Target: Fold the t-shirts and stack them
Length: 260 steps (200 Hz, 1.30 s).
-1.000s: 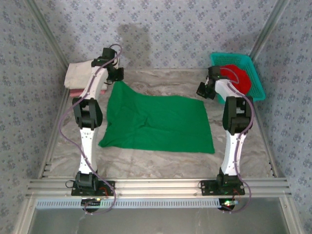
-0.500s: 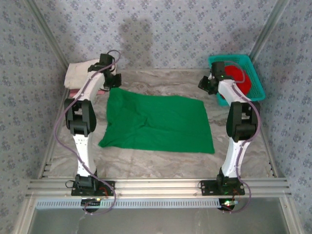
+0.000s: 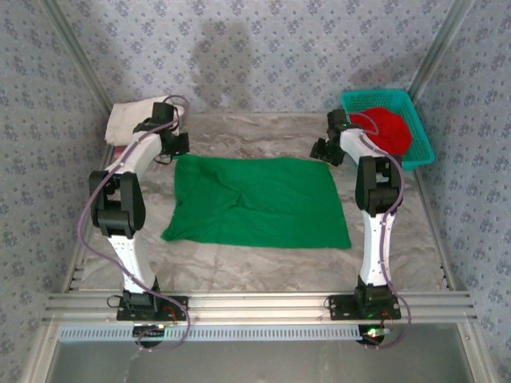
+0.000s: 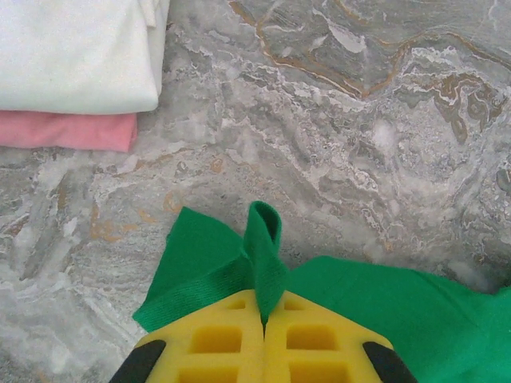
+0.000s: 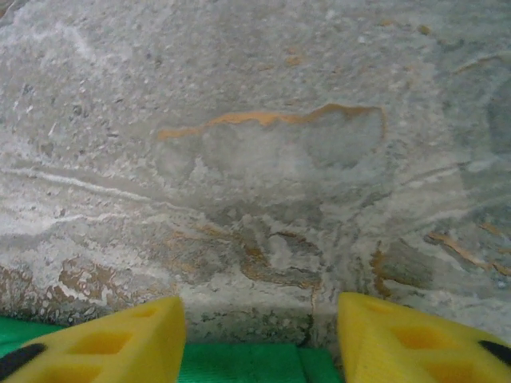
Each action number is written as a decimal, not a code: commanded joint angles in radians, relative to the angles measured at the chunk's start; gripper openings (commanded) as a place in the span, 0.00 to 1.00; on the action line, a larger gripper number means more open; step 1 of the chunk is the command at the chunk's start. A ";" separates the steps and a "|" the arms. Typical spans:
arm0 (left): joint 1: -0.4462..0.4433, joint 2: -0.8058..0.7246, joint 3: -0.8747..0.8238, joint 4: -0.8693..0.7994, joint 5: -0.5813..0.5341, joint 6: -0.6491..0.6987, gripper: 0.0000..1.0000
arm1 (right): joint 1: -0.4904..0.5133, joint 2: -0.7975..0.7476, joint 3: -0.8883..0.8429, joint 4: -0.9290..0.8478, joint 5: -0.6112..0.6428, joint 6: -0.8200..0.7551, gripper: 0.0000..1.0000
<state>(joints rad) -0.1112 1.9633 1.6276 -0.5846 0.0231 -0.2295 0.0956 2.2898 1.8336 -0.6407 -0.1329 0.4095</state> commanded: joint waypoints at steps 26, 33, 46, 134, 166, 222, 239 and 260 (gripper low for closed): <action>0.009 -0.030 -0.022 0.039 -0.017 -0.021 0.00 | 0.018 -0.006 -0.011 0.005 -0.166 -0.007 0.20; 0.011 -0.029 -0.019 0.039 -0.017 -0.021 0.00 | 0.017 -0.016 -0.015 0.015 -0.162 -0.003 0.16; 0.012 -0.031 -0.014 0.043 -0.018 -0.021 0.00 | 0.016 -0.030 -0.012 0.026 -0.170 -0.002 0.11; 0.020 -0.130 -0.050 0.039 0.047 -0.058 0.00 | -0.028 -0.260 -0.213 0.214 -0.264 0.067 0.00; 0.021 -0.166 -0.170 0.075 0.068 -0.071 0.00 | -0.007 -0.239 -0.192 0.110 -0.068 0.013 0.36; 0.021 -0.161 -0.173 0.062 0.029 -0.058 0.00 | 0.021 -0.062 -0.009 -0.065 0.082 -0.025 0.51; 0.021 -0.155 -0.161 0.061 0.035 -0.062 0.00 | 0.020 -0.035 0.009 -0.091 0.084 -0.007 0.53; 0.020 -0.146 -0.147 0.054 0.039 -0.062 0.00 | 0.023 -0.036 -0.018 -0.085 0.037 -0.005 0.53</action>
<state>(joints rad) -0.0978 1.8145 1.4406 -0.5255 0.0589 -0.2821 0.1204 2.2459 1.8038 -0.6579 -0.0929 0.4026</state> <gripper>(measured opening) 0.040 0.526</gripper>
